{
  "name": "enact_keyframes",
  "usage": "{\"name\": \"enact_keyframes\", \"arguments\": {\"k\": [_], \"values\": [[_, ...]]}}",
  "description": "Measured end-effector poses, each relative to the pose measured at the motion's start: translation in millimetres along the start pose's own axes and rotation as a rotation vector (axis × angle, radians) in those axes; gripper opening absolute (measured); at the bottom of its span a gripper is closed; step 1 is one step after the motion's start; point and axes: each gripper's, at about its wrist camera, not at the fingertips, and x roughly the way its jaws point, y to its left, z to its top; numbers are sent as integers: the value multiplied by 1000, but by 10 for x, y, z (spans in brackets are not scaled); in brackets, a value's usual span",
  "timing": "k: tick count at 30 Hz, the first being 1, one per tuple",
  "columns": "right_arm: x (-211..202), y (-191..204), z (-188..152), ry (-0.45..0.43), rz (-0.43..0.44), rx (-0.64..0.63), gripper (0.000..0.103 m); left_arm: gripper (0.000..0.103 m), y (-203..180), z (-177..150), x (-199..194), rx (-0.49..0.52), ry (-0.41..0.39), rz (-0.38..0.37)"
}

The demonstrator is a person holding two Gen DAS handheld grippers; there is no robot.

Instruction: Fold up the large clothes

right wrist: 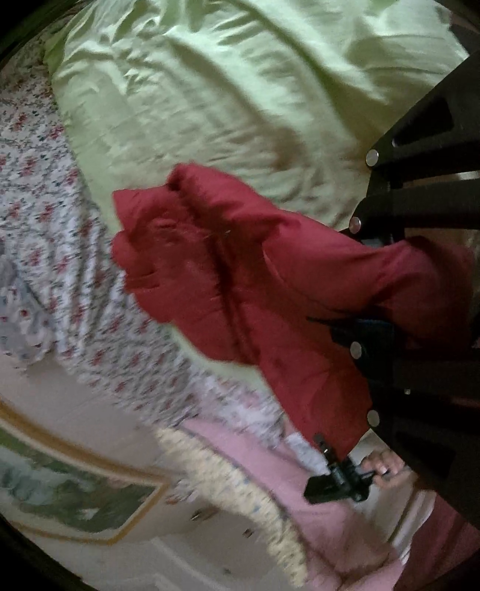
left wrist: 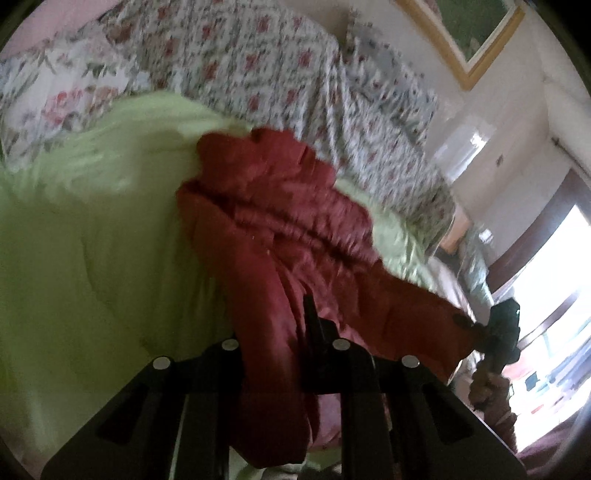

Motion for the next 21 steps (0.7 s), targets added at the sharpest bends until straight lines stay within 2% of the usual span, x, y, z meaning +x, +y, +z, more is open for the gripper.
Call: {"name": "enact_keyframes", "arguments": {"k": [6,15,21], "values": [[-16,2,365,-112,39,5,21,14,-38,367,80,-14,-63,-9],[146,-15,865,-204,0,-17,21,14,-213,859,369,16,-115,70],[350,-21,1235,-236,-44,-6,21,14,-203,1112,594,-10,-135,109]]}}
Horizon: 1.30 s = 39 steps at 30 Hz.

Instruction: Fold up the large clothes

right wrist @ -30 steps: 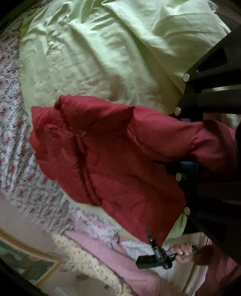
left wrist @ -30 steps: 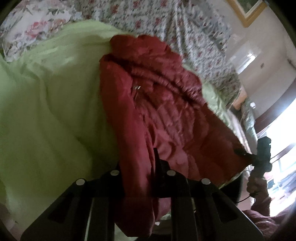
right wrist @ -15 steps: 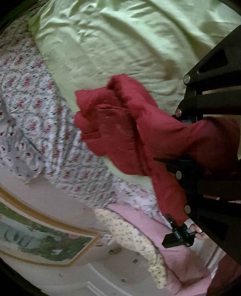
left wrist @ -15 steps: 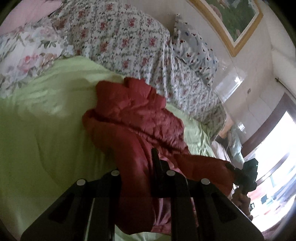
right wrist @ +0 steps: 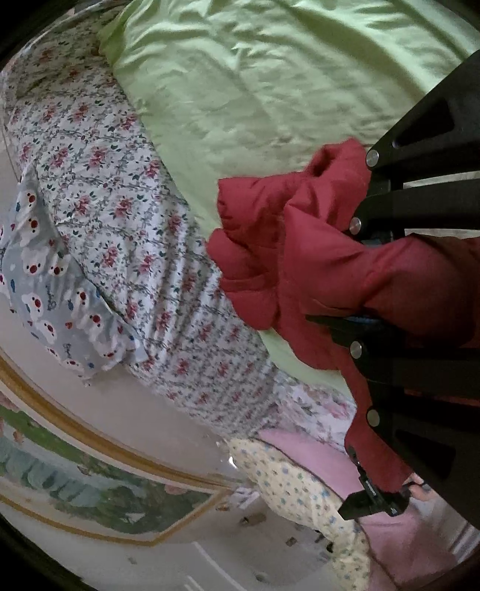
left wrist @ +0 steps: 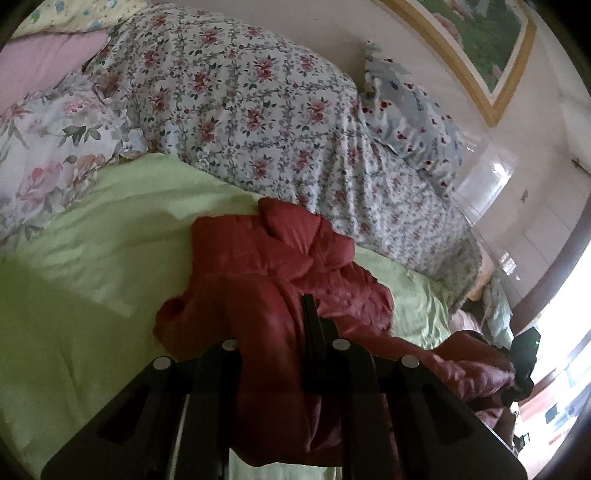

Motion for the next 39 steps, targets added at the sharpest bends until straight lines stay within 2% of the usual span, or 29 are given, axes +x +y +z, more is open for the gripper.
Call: {"name": "enact_keyframes", "arguments": {"k": [11,15,23,28,39], "values": [[528,-120,351,-34,-42,30,23,14,72,312,533,-34,-19,52],[746,-222,452,-47,-63,62,24,14,69,467,819,-33,-25,102],[1296,-509,591,-38,-150,118,26,14,225,731,1484,-78,34,197],[1606,-676,637,-18,-200,129,27,16,358,752,1914,-87,77,241],[2045,-894,667,-34,-285,126,27,18,447,874,2386,-69,99,282]]}}
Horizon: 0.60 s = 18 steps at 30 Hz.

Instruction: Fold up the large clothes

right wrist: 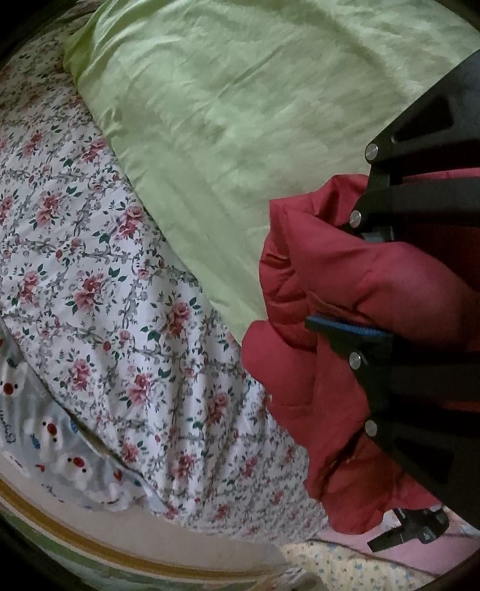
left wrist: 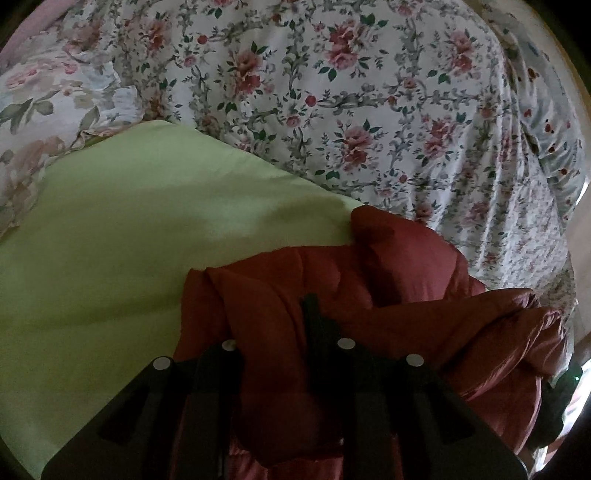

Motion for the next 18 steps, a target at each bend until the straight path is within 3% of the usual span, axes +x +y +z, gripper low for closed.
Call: {"name": "enact_keyframes", "arguments": {"k": [6,13,18], "values": [[251,76,78,3,-57,-30,27,23,72,78,-19,-37,34,-35],[420,112,98,-3,-104,-58,27,56,89,-68,-681,1,-65,-50],[493,123,125,-5,-124,-55,27,56,12,-281,-1010,34,-76,-125]]}}
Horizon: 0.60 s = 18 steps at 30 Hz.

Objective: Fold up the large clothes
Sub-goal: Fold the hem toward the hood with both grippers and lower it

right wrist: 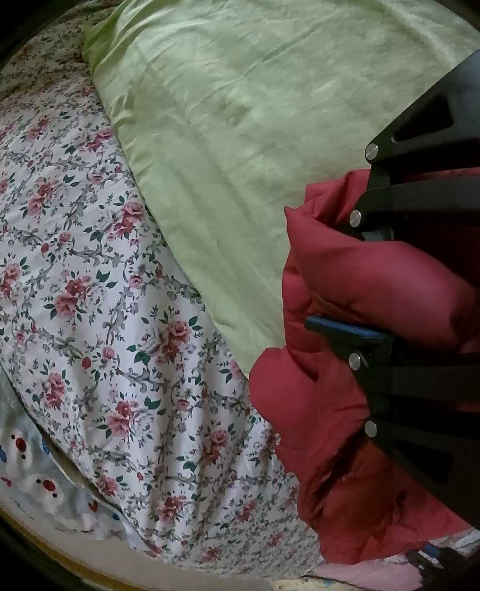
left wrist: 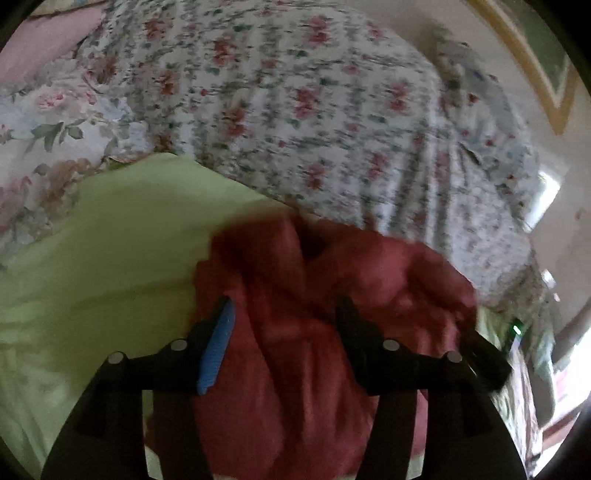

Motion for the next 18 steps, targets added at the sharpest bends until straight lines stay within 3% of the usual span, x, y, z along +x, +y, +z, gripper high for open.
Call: {"name": "enact_keyframes", "arguments": {"k": [6,8,10,12,18], "values": [[53,51,18,5,-22,-9,28,56,-521,-463,161,143,114,-69],[41,56,22,8,-18,-11,31,56,-666,-625,270,179,144,-39],[3,55,24,9,-10,-10,32,56,-776,-741,430,246,138,56],[-82,70,25,6,-5,-10,37,56,-753,-770,633,268,149,101],[-753,233,-74,-95,47,-74,60,56,-696,-687,826,261,158,117]]}}
